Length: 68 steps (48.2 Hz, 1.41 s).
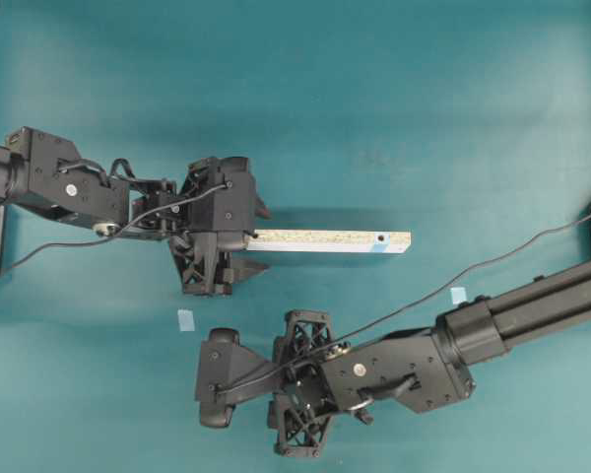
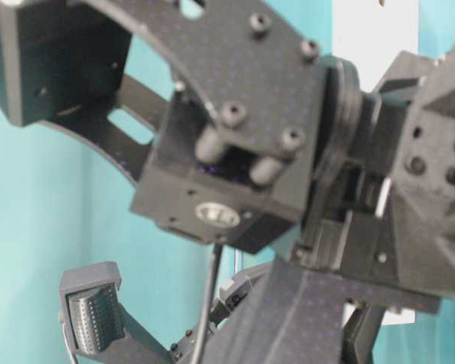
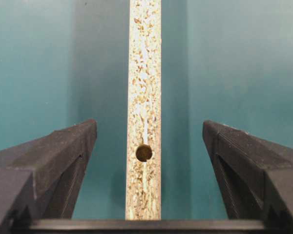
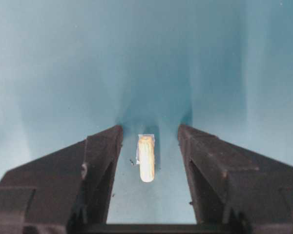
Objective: Insert the rod into the hole on the wooden board.
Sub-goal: 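Close the right gripper around the wooden peg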
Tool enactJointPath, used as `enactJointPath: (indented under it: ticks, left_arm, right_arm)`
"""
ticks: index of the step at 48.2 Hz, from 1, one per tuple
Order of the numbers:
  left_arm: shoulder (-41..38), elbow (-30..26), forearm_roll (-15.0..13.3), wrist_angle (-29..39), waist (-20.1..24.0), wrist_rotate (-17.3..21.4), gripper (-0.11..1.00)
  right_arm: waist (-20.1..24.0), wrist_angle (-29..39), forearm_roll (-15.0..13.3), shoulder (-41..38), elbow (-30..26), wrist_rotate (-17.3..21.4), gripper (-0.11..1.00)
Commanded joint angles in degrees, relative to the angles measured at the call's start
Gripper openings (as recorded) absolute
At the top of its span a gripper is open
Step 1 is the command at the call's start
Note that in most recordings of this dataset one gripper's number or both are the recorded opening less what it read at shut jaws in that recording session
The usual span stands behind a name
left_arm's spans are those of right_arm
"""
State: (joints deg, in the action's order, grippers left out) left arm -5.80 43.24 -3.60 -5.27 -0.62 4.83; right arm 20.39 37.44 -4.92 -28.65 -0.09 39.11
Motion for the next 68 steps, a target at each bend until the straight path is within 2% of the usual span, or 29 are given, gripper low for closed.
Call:
enactJointPath:
  ticks: [1,14,35,46,56,68]
  left_arm:
    - [1.23,-0.35,0.09,-0.18,-0.44,-0.09,0.95]
    - [1.32,-0.44,0.0,-0.18,-0.7,-0.09,0.95]
    - [1.23,-0.35,0.0,-0.18,-0.7,-0.09,0.95]
    - [1.23,-0.35,0.0,0.09,-0.7,-0.09,0.95]
    - [1.23,-0.35,0.0,0.18,-0.7,-0.09,0.95]
    - [1.23,-0.35,0.0,0.26,-0.7,-0.09,0.95]
  right_arm:
    - [0.35,-0.35,0.0,1.23,-0.44,0.09,0.52]
    - [0.35,-0.18,0.0,1.23,-0.44,0.18,0.4]
    - [0.7,0.18,0.09,1.23,-0.26,0.18,0.39]
    - [1.05,-0.09,0.09,1.14,-0.18,0.26,0.3]
    - [1.14,-0.09,0.09,1.14,-0.26,0.35,0.29]
    - [1.32,-0.09,0.09,1.14,-0.09,2.46,0.29]
